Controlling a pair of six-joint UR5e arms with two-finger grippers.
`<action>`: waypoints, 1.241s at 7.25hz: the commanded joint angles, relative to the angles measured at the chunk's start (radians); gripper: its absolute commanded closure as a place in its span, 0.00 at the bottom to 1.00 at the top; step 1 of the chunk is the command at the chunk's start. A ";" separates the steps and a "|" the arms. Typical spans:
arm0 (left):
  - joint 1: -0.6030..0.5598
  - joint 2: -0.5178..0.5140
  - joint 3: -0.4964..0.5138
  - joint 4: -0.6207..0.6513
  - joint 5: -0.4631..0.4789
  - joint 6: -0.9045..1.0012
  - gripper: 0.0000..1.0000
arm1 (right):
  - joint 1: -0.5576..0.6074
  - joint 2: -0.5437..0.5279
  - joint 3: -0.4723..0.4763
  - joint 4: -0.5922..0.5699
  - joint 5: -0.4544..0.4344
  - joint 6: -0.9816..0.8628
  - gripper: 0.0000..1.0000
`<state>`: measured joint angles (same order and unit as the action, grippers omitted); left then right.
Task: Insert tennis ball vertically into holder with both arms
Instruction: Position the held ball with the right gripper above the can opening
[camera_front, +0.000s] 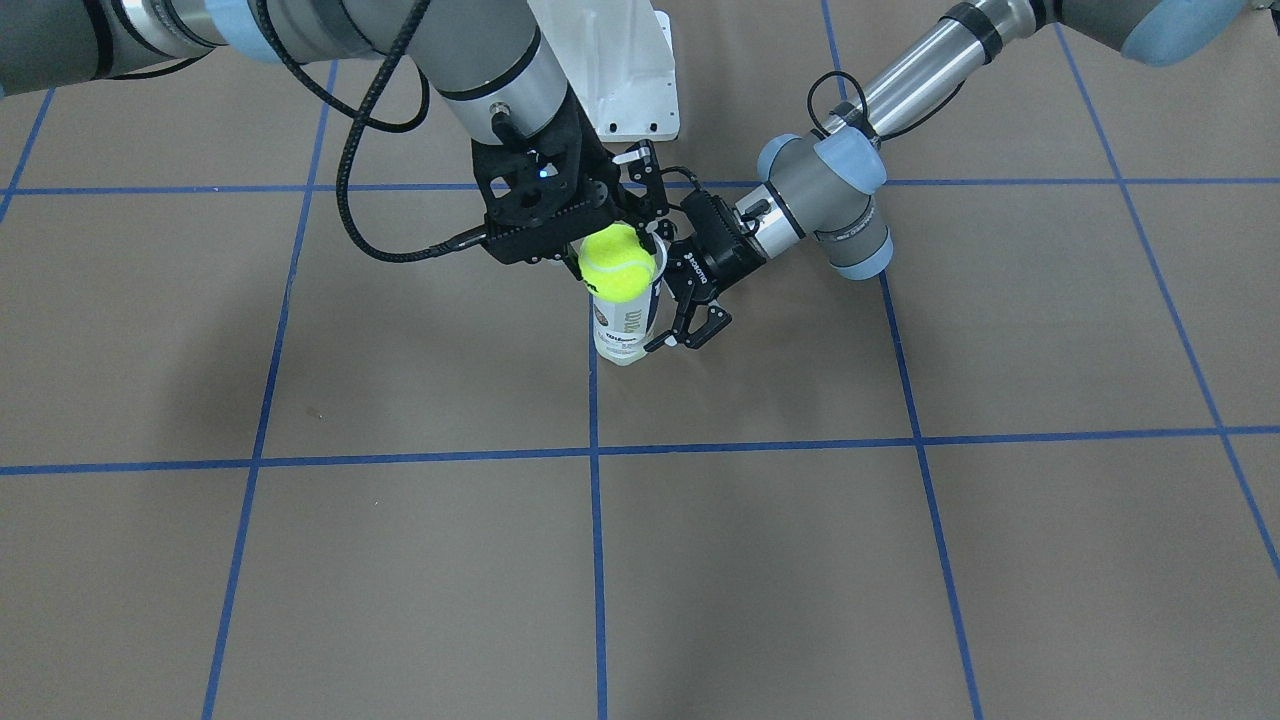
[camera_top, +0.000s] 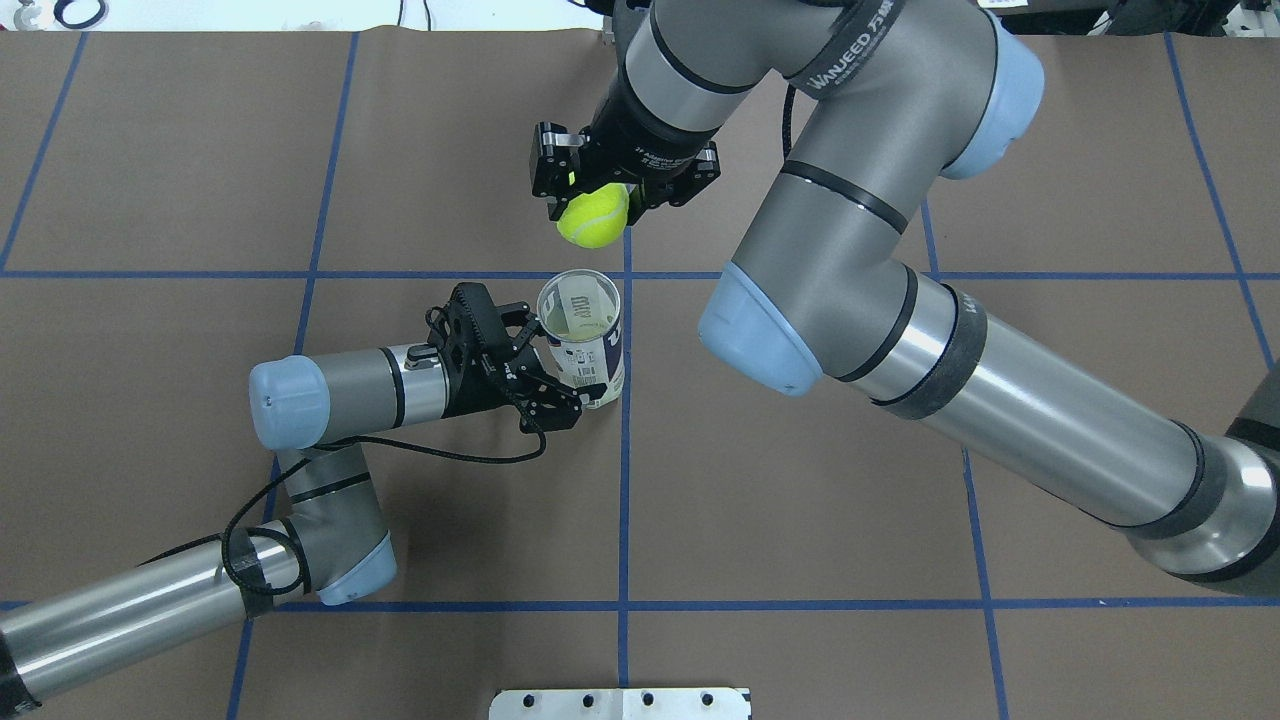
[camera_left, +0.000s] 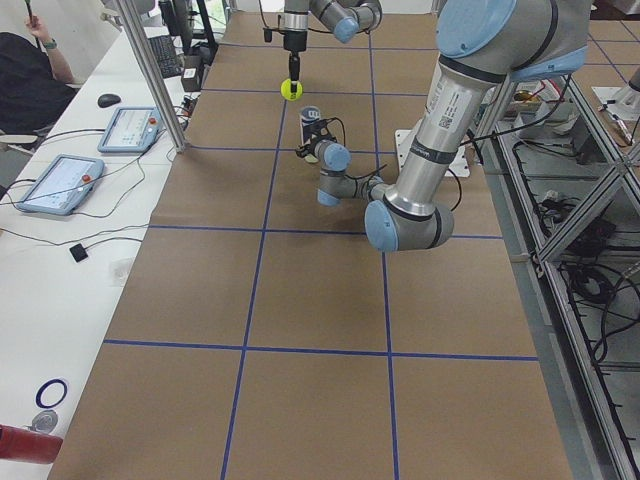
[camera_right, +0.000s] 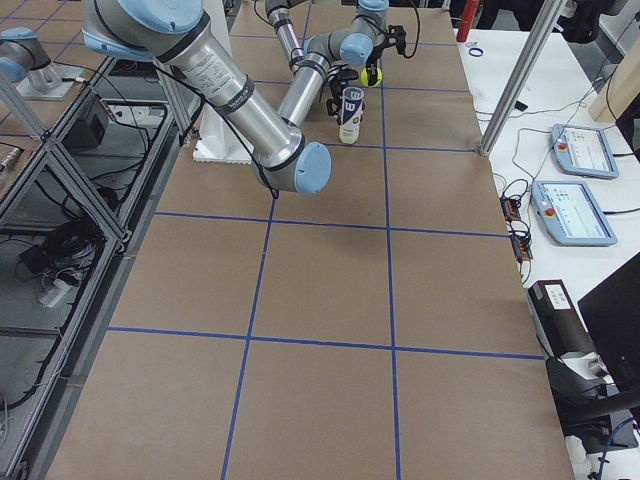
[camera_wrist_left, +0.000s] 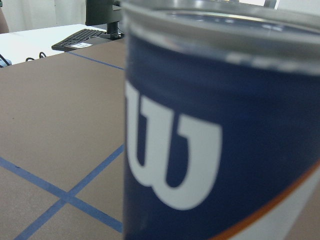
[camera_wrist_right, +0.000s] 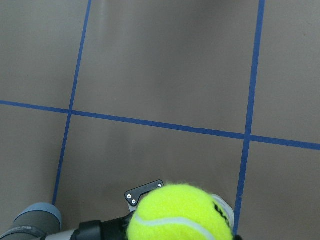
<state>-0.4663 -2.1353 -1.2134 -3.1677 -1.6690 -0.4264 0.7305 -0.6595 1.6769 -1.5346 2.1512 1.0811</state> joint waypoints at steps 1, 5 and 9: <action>0.000 0.000 0.000 0.002 0.000 0.000 0.01 | -0.040 -0.003 0.004 -0.004 -0.023 0.008 1.00; 0.000 0.000 0.000 0.002 0.000 0.000 0.01 | -0.071 -0.011 0.004 -0.004 -0.031 0.031 1.00; 0.000 0.000 0.002 0.000 -0.002 0.000 0.01 | -0.071 -0.012 0.061 -0.072 -0.037 0.039 0.01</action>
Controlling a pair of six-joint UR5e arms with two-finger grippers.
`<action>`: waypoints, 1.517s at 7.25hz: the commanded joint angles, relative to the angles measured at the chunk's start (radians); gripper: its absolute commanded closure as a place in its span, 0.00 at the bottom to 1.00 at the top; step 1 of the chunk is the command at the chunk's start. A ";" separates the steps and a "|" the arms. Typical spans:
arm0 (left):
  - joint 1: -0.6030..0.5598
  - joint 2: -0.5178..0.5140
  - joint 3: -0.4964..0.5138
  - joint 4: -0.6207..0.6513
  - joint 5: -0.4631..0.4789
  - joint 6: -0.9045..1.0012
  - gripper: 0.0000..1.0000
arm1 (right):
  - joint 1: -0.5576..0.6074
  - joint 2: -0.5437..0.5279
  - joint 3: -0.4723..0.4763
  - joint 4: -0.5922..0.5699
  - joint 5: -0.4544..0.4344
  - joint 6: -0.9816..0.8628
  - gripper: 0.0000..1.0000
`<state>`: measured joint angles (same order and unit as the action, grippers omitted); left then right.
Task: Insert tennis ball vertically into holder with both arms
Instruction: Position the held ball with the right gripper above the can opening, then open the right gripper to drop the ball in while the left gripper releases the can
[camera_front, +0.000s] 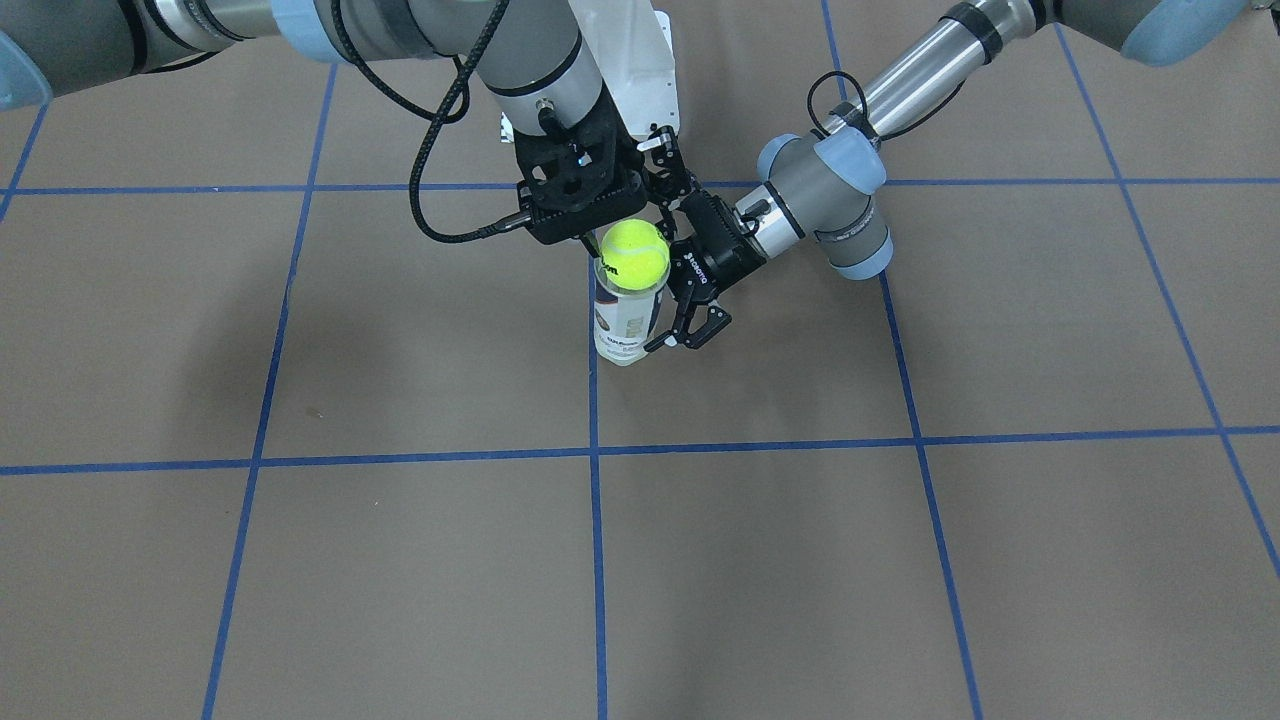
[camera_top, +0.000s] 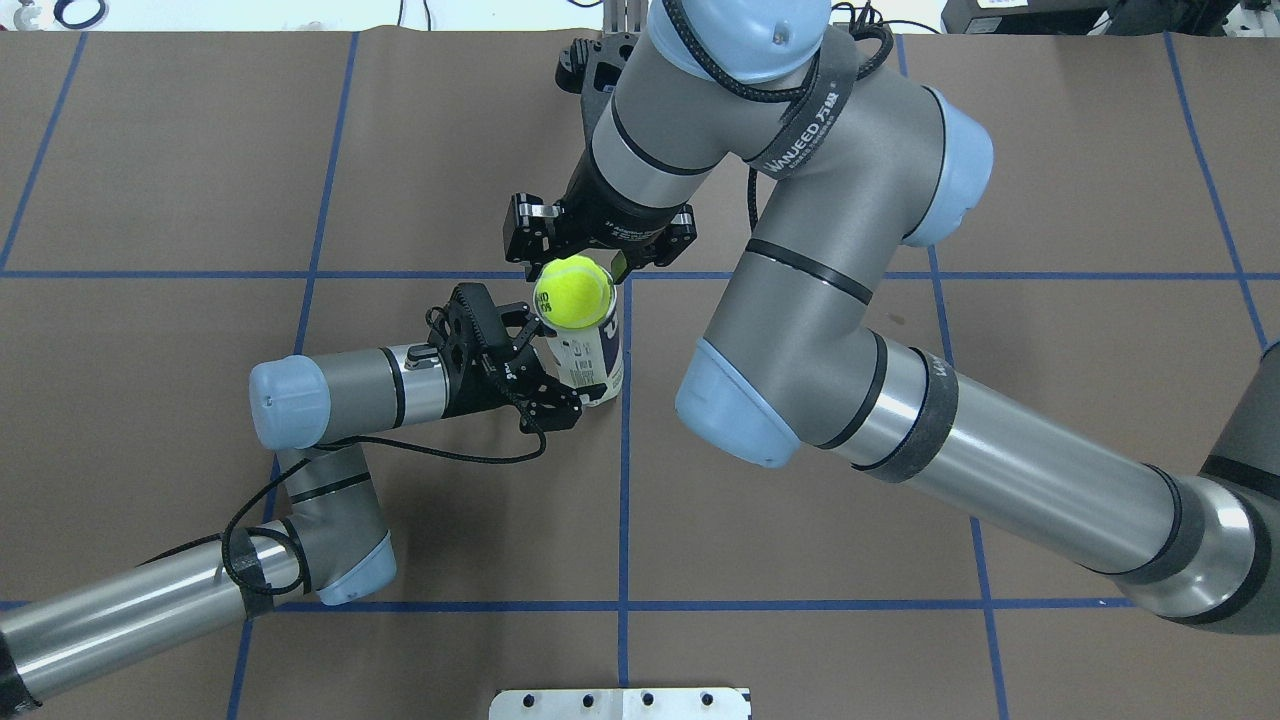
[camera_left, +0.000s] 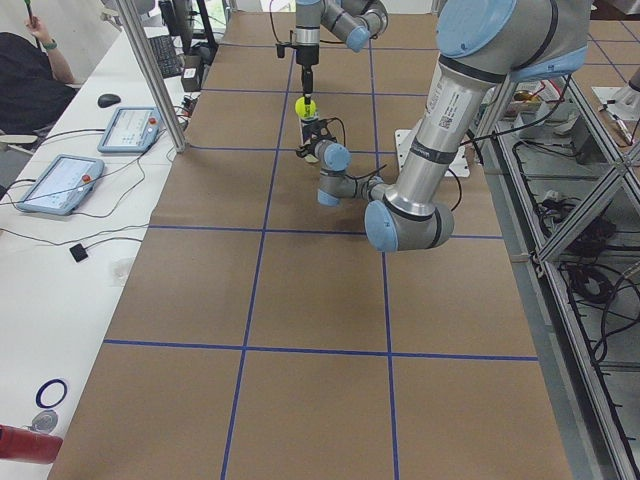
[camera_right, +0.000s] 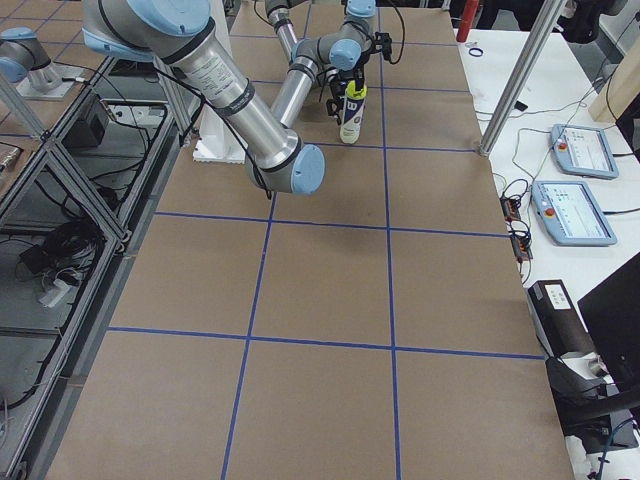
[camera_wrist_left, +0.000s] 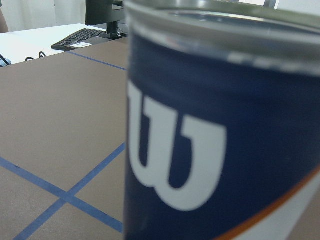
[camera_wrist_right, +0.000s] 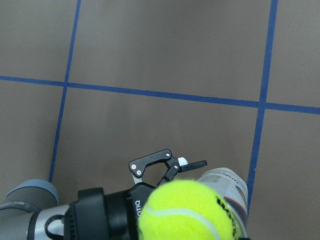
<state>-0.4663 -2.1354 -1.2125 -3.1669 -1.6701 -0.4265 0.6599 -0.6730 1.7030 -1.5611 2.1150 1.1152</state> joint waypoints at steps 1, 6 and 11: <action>0.000 0.000 0.001 -0.001 0.000 0.000 0.01 | 0.000 0.000 0.047 -0.060 -0.001 0.005 0.01; -0.005 0.044 -0.034 0.001 -0.011 0.000 0.01 | 0.003 -0.013 0.093 -0.079 0.000 0.005 0.01; -0.095 0.268 -0.275 0.011 -0.126 -0.002 0.01 | 0.085 -0.086 0.128 -0.080 0.064 0.003 0.01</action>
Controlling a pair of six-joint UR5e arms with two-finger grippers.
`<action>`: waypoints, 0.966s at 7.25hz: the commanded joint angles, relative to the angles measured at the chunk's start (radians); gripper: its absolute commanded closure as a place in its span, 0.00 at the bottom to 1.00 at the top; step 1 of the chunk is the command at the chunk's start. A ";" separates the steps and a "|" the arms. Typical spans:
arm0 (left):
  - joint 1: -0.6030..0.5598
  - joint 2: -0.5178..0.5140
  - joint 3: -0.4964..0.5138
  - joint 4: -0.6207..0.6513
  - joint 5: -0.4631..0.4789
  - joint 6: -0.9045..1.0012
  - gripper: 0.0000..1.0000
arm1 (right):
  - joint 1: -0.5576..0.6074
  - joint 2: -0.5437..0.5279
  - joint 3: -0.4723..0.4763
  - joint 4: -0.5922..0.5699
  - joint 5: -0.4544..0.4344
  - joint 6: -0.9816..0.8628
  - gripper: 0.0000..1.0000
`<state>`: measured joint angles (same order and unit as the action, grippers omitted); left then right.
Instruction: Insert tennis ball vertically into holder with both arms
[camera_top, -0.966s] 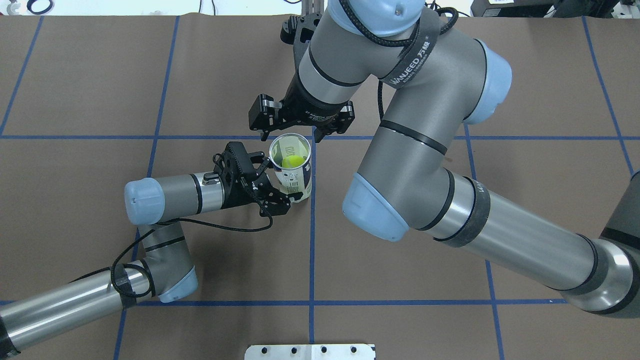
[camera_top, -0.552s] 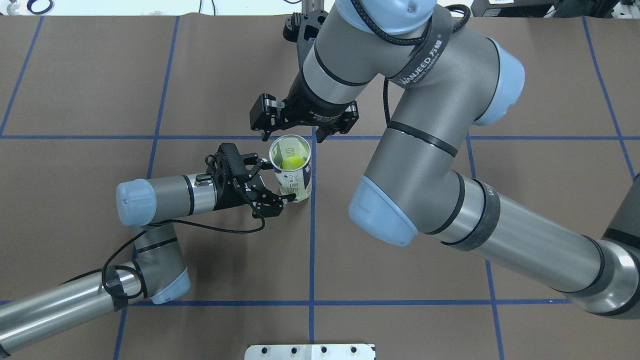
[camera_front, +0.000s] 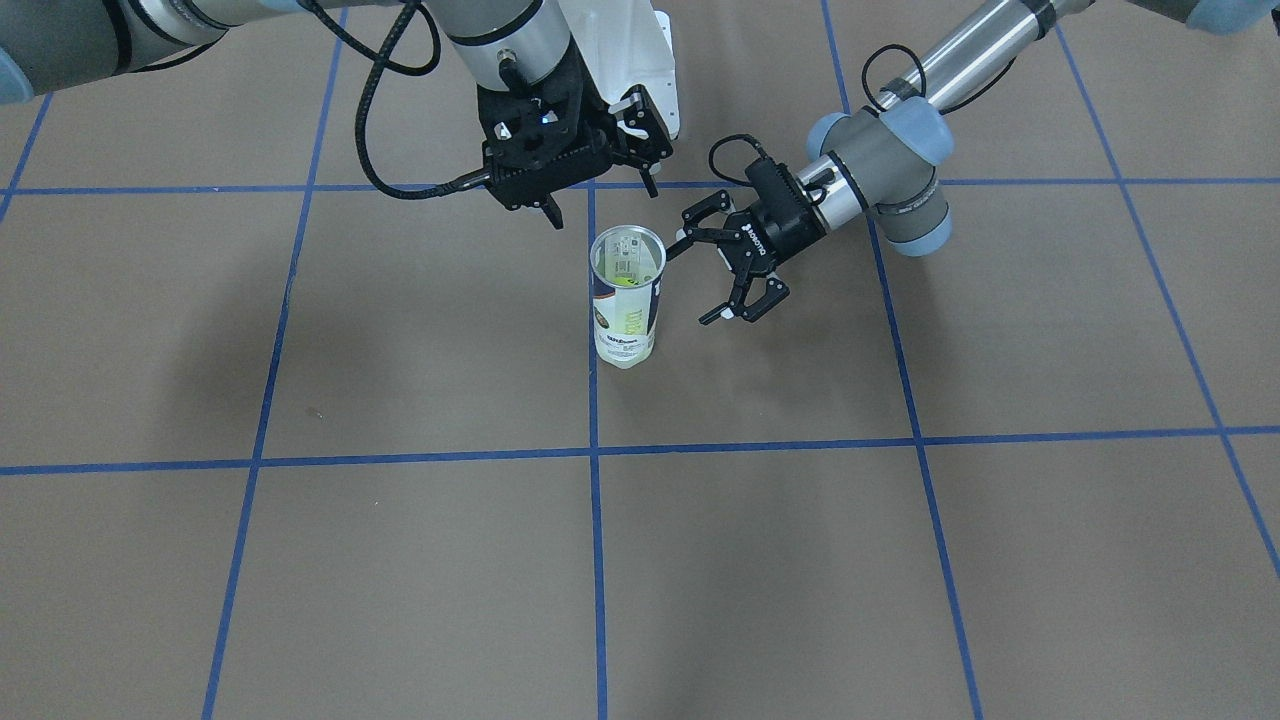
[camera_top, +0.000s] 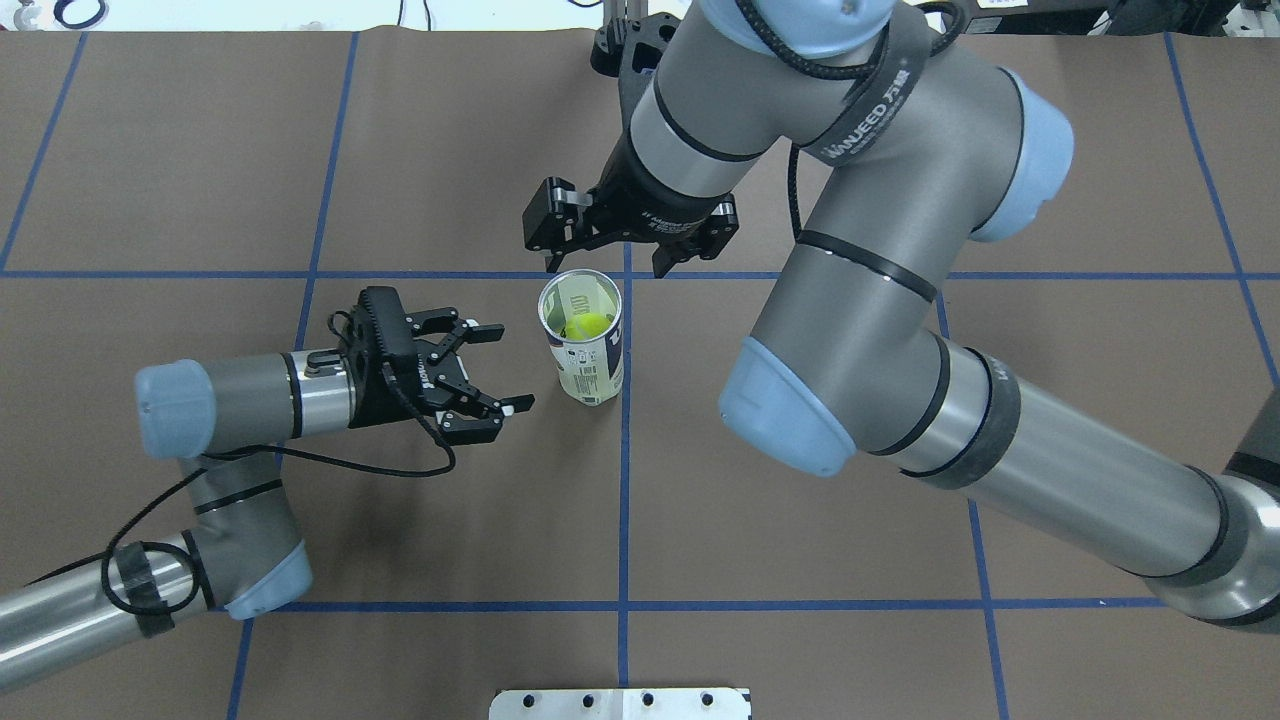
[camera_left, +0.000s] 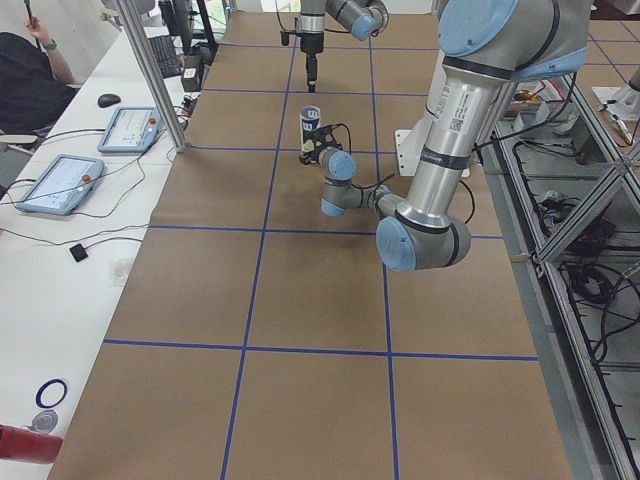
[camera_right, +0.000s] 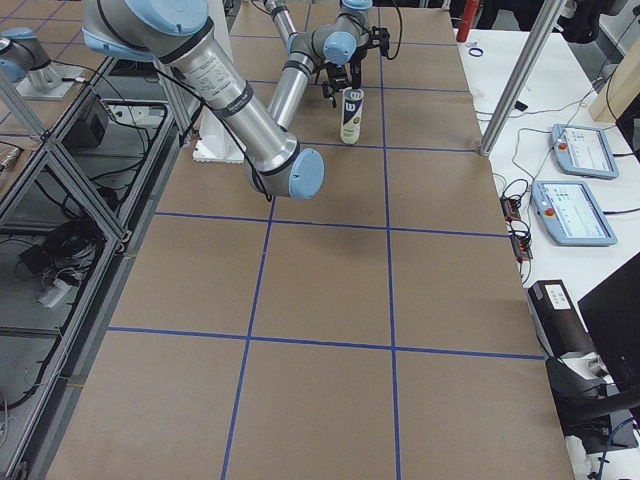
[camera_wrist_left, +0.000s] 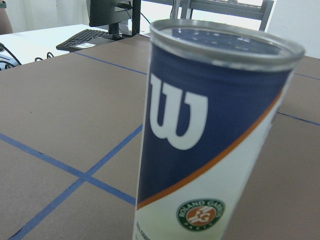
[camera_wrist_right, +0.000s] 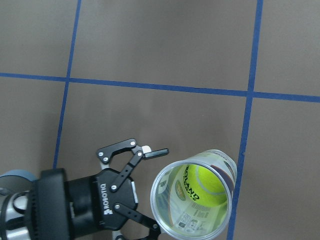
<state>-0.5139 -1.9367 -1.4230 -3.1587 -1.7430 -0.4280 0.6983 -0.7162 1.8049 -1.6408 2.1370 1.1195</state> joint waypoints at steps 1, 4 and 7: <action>-0.122 0.106 -0.101 0.055 -0.114 0.000 0.01 | 0.122 -0.108 0.059 -0.001 0.116 -0.007 0.01; -0.378 0.139 -0.134 0.245 -0.344 -0.006 0.00 | 0.278 -0.341 0.105 0.001 0.147 -0.183 0.01; -0.537 0.124 -0.269 0.807 -0.415 -0.002 0.00 | 0.491 -0.567 0.035 -0.002 0.158 -0.630 0.01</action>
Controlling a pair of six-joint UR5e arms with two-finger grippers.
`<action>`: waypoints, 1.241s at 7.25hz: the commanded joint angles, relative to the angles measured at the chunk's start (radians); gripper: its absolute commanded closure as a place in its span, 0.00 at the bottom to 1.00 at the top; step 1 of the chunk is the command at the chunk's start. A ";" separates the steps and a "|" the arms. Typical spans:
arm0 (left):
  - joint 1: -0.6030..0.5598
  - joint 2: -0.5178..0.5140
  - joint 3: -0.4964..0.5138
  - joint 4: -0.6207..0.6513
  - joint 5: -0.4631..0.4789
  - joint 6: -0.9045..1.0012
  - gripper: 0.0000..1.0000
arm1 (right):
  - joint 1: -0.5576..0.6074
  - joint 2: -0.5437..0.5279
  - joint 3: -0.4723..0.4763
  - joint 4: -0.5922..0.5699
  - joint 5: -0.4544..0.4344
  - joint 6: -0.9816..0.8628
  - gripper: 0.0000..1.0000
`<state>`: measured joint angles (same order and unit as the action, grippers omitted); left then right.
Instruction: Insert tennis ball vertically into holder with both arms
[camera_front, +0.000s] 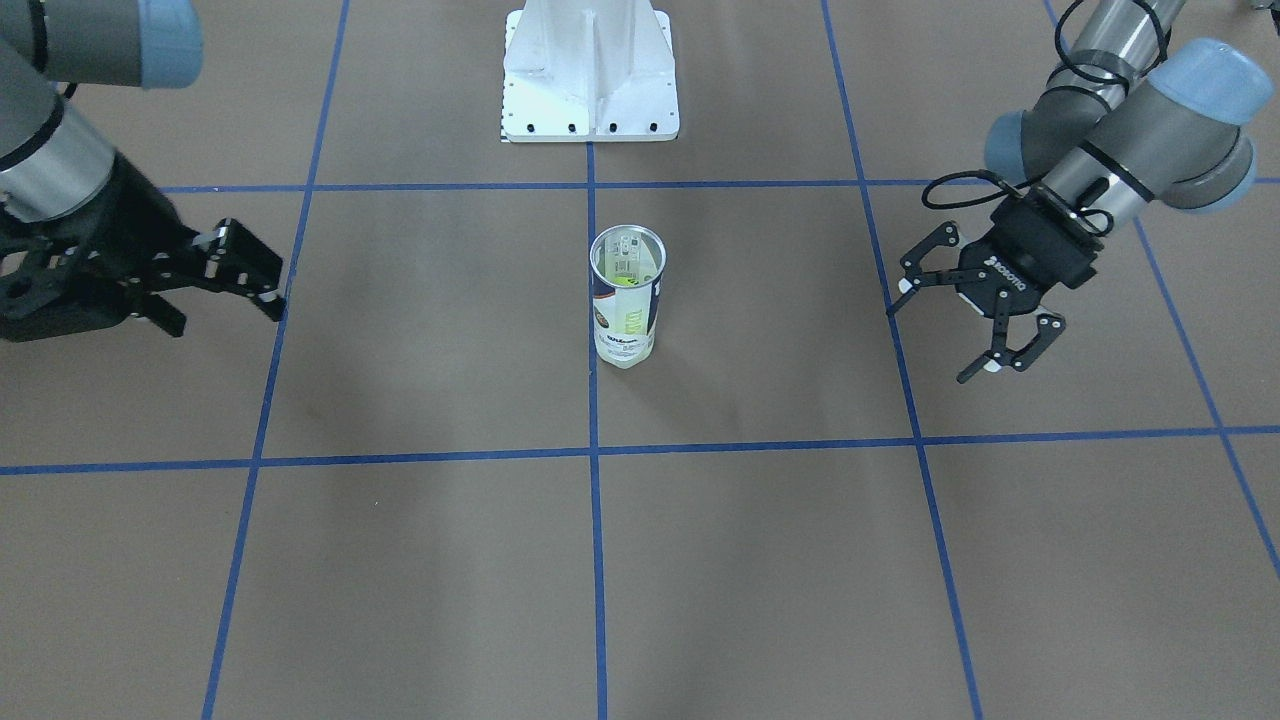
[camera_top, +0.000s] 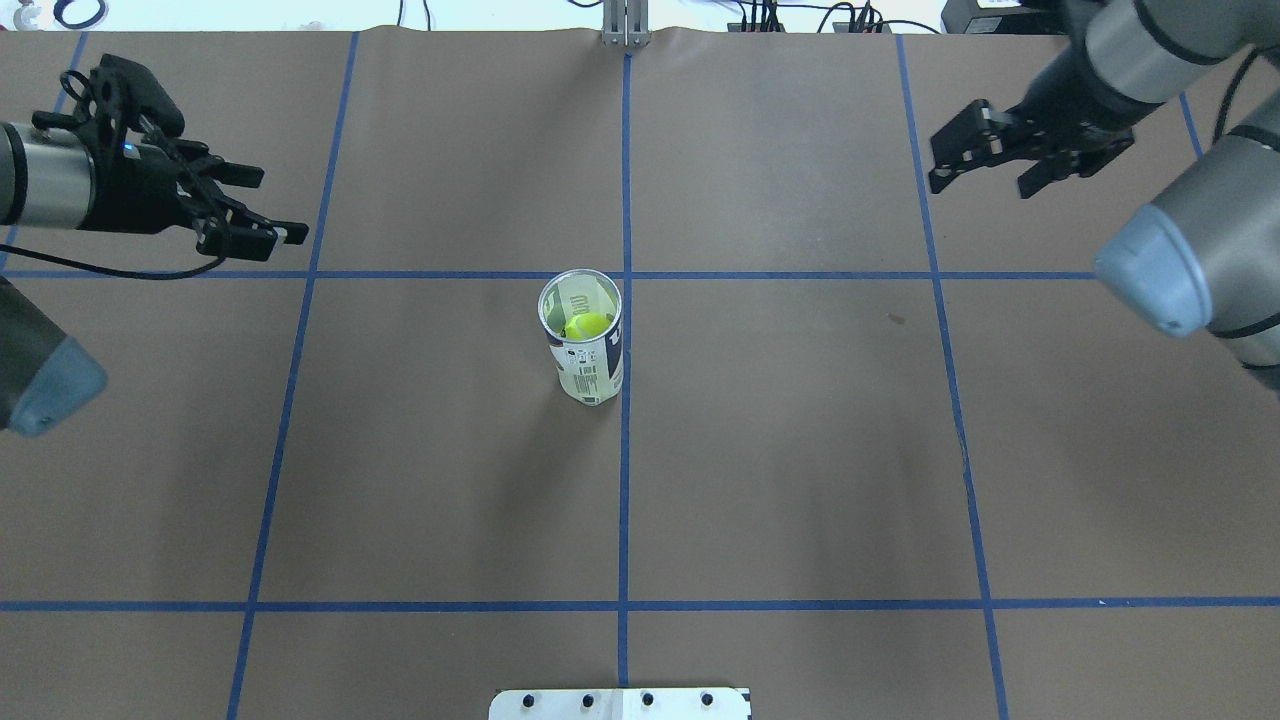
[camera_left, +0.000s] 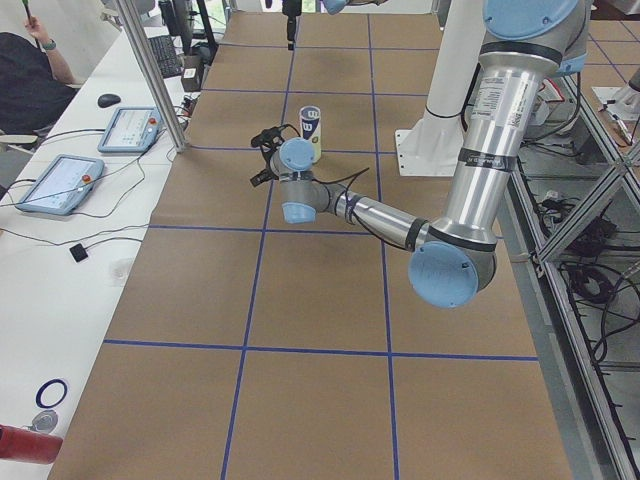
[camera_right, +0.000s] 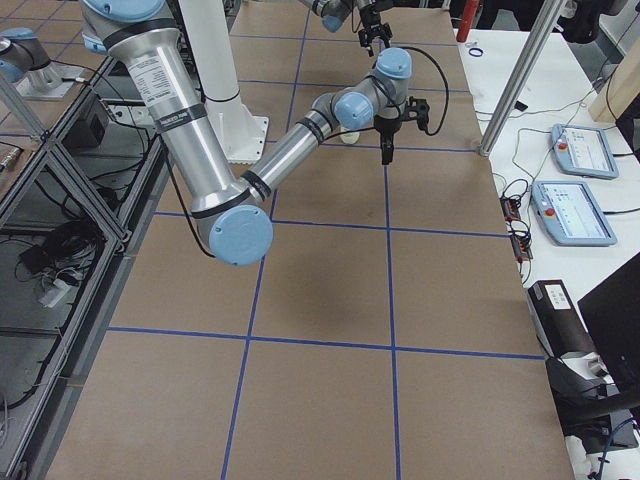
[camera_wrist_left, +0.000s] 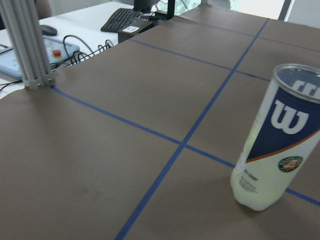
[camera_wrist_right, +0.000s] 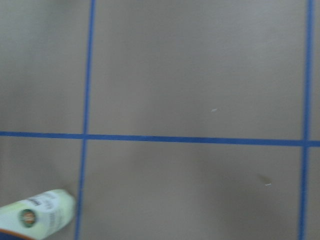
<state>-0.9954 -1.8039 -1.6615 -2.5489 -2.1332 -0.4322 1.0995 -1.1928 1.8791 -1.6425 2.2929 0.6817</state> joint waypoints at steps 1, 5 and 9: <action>-0.077 -0.020 -0.029 0.285 -0.028 -0.003 0.00 | 0.159 -0.131 -0.098 0.000 0.002 -0.346 0.01; -0.120 0.012 0.022 0.369 -0.101 0.006 0.00 | 0.339 -0.209 -0.259 0.001 0.057 -0.695 0.01; -0.369 0.029 0.034 0.646 -0.268 0.451 0.00 | 0.405 -0.255 -0.311 0.015 0.050 -0.794 0.01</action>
<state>-1.2798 -1.7835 -1.6306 -1.9701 -2.3941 -0.1612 1.4953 -1.4370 1.5748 -1.6334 2.3514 -0.1061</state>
